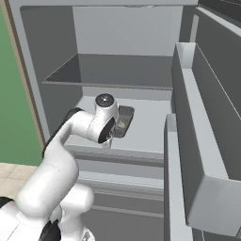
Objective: Place two dumplings into each of the tupperware containers and then place the containers in the fridge.
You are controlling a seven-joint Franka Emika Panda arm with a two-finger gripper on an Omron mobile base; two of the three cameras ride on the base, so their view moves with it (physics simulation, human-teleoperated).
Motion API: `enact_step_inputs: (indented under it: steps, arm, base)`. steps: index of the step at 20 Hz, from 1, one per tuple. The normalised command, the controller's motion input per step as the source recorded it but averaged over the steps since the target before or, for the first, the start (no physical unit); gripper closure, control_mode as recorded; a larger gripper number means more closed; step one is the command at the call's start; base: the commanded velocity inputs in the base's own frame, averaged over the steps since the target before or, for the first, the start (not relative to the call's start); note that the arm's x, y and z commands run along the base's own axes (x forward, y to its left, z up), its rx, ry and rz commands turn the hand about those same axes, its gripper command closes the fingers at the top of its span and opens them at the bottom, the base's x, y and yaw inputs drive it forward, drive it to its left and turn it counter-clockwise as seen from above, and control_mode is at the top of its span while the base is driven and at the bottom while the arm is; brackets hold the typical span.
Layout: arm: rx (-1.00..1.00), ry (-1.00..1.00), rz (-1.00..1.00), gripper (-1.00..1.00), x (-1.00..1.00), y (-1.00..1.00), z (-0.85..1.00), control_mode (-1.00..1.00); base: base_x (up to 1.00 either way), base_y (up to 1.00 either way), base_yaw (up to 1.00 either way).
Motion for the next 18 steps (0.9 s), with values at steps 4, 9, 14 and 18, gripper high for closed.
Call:
enact_step_inputs:
  steps: [4, 9, 14, 18]
  arm:
    - [0.05, 0.03, -0.41, -1.0, -0.65, 0.25, 0.47, -1.0]
    - [0.11, 0.04, -0.56, -1.0, -0.46, 0.17, 0.48, -1.0]
    - [0.24, 0.04, -0.62, -1.0, -0.62, 0.0, 0.2, -1.0]
    - [0.38, 0.0, -0.59, -1.0, -0.78, -0.02, 0.13, -1.0]
  base:
    - [0.0, 0.0, 0.0]
    - [0.0, 0.0, 0.0]
    - [0.0, 0.0, 0.0]
    - [0.0, 0.0, 0.0]
